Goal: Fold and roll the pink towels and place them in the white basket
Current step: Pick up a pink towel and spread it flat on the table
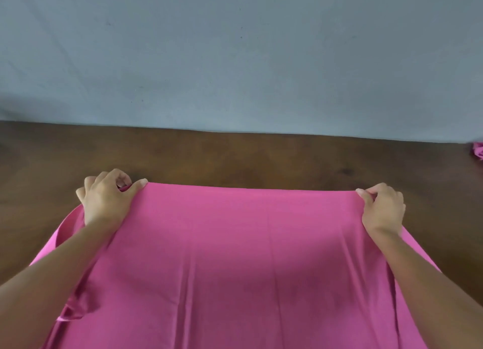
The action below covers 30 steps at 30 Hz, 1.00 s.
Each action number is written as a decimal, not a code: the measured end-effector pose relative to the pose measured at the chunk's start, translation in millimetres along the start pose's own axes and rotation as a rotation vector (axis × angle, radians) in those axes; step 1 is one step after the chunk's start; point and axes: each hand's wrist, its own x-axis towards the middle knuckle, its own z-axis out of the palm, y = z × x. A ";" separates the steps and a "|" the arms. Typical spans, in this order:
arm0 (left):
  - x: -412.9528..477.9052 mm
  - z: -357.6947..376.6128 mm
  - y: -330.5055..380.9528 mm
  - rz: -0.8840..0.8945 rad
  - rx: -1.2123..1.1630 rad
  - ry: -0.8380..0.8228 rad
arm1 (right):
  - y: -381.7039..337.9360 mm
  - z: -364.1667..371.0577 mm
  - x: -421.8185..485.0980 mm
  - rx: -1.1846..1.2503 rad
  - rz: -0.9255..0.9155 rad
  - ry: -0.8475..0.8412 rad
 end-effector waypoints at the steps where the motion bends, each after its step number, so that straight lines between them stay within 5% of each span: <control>1: 7.6 3.7 2.6 0.001 -0.002 0.004 | -3.0 3.2 8.1 0.006 -0.007 -0.002; 30: 170.2 78.6 55.8 0.016 -0.025 0.095 | -47.0 98.0 192.5 0.027 -0.155 0.030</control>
